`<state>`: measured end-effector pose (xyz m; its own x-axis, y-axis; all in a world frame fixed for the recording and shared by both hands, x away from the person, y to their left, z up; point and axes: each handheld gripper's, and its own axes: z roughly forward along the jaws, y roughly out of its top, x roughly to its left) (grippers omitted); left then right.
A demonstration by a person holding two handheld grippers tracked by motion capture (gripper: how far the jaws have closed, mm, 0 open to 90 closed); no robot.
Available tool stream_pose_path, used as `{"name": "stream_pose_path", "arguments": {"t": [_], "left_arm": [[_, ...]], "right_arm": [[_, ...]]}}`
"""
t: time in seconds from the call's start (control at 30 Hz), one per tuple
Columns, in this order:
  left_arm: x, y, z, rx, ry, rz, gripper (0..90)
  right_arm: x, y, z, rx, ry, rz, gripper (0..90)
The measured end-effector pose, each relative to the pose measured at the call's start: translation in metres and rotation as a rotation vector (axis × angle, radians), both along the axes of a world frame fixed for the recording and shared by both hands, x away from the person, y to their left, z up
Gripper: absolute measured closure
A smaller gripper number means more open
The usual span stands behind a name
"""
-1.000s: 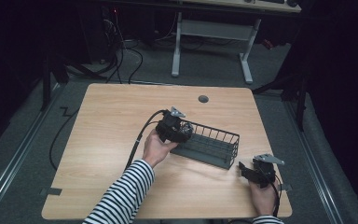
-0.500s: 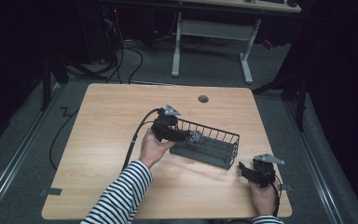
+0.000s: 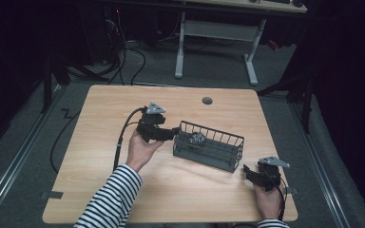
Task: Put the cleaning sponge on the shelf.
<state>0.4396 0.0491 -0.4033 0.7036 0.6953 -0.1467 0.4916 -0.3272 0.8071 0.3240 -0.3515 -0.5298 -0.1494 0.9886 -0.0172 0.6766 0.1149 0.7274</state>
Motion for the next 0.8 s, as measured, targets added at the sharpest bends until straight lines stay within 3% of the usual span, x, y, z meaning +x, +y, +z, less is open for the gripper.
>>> {"name": "stream_pose_path", "arguments": {"t": [0.27, 0.4, 0.8], "left_arm": [[-0.009, 0.032, 0.004, -0.016, -0.024, 0.051, 30.4], [-0.014, 0.056, 0.006, -0.038, -0.024, 0.090, 30.5], [-0.026, 0.096, 0.002, -0.063, -0.029, 0.166, 29.7]], "right_arm": [[0.000, 0.000, 0.000, -0.001, -0.001, 0.001, 36.5], [0.000, 0.000, 0.000, 0.002, -0.002, 0.001, 37.1], [0.000, 0.000, 0.000, 0.002, -0.001, -0.002, 37.0]]}}
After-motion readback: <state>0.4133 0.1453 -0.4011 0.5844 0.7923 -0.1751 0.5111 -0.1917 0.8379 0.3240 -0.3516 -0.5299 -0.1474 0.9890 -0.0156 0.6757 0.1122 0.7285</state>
